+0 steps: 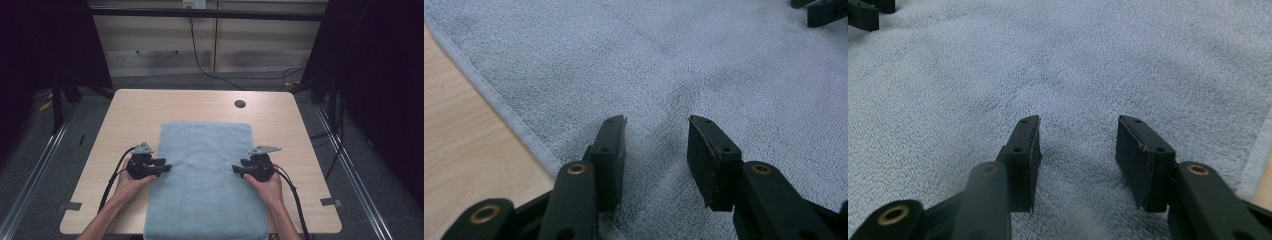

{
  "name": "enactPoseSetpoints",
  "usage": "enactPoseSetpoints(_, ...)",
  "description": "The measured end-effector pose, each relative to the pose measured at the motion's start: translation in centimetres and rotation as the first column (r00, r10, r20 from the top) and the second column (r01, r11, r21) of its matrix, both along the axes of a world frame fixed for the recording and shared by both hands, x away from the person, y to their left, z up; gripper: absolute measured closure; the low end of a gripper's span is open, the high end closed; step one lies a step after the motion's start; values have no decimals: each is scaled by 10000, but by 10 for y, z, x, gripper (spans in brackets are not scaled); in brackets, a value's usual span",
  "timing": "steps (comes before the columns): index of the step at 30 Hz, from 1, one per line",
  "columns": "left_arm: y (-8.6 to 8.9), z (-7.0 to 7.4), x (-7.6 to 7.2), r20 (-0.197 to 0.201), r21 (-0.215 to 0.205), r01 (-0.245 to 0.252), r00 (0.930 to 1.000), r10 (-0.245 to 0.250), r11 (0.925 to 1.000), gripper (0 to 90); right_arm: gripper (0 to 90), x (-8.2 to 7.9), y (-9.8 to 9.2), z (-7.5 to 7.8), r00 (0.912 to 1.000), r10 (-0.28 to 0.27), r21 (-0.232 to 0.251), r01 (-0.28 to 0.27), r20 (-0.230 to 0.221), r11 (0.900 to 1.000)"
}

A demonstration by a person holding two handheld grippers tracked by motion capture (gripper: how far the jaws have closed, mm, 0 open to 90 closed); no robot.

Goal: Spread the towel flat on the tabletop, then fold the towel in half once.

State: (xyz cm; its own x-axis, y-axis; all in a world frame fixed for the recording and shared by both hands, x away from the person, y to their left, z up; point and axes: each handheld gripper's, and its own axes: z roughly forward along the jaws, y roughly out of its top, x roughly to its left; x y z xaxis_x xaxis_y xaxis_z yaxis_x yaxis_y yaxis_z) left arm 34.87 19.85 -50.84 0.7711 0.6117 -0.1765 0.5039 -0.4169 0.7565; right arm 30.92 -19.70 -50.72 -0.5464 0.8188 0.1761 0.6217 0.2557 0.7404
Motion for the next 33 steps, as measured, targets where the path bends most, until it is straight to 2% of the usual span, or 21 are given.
enactPoseSetpoints(3,1,-1,-2,63,-40,-125,9999,125,9999,606,508,-1,2,-1,10000,-51,-76,52,85,10000)
enactPoseSetpoints(6,1,-1,-7,150,34,-31,9999,30,10000,611,509,-6,3,-2,9999,-89,-43,90,137,10000)
enactPoseSetpoints(10,5,1,-16,-178,-90,93,9998,-95,9999,624,511,-16,0,-1,10000,25,8,-25,93,10000)
enactPoseSetpoints(16,10,1,-32,-255,-95,465,9986,-467,9989,625,513,-33,1,3,9992,366,-319,-371,-151,9988)
enactPoseSetpoints(21,13,1,-49,-282,-212,652,9974,-658,9976,628,514,-54,0,3,9982,574,-230,-579,-196,9981)
enactPoseSetpoints(24,14,2,-58,-266,-193,776,9966,-781,9968,629,516,-64,-2,2,9979,628,5,-628,-156,9980)
enactPoseSetpoints(27,13,4,-67,-438,-68,951,9945,-953,9954,629,516,-75,-1,3,9971,744,-83,-745,-153,9972)
enactPoseSetpoints(29,14,3,-76,-313,-67,1000,9945,-1001,9950,629,516,-84,0,3,9965,813,-89,-815,-172,9966)
enactPoseSetpoints(31,17,4,-84,-674,-234,1111,9914,-1124,9935,629,516,-92,0,4,9951,966,-105,-968,-188,9952)
enactPoseSetpoints(33,18,5,-91,-647,-206,1227,9902,-1238,9922,629,516,-99,-1,4,9937,1101,-107,-1103,-225,9938)
